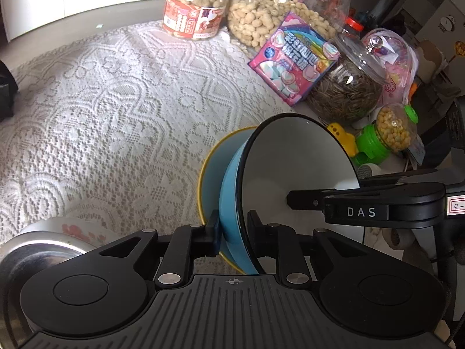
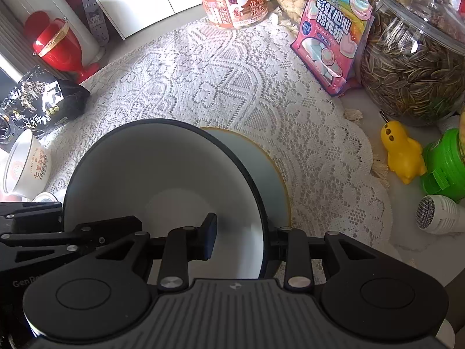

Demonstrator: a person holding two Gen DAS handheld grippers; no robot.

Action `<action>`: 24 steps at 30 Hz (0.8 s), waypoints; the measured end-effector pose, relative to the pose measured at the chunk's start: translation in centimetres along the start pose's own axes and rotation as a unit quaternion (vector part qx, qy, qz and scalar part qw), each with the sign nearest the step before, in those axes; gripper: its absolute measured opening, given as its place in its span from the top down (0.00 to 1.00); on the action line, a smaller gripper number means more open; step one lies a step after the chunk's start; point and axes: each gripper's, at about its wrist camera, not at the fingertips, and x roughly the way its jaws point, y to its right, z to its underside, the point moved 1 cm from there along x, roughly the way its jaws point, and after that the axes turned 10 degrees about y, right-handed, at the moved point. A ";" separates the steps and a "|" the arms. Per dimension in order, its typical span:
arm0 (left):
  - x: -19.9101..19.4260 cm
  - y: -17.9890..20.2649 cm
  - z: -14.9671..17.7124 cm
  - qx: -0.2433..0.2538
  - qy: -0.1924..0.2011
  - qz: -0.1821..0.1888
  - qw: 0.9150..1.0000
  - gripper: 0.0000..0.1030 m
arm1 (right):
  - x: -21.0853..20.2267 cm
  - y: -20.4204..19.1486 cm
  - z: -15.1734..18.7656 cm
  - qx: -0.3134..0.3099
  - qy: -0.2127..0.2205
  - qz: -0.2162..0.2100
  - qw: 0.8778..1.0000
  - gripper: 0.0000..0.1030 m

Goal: Organize plates and bowls

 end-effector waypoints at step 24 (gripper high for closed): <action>-8.9 -5.2 -1.9 -0.051 0.112 -0.003 0.992 0.77 | -7.0 -4.7 -0.6 -0.089 0.092 0.057 0.990 0.66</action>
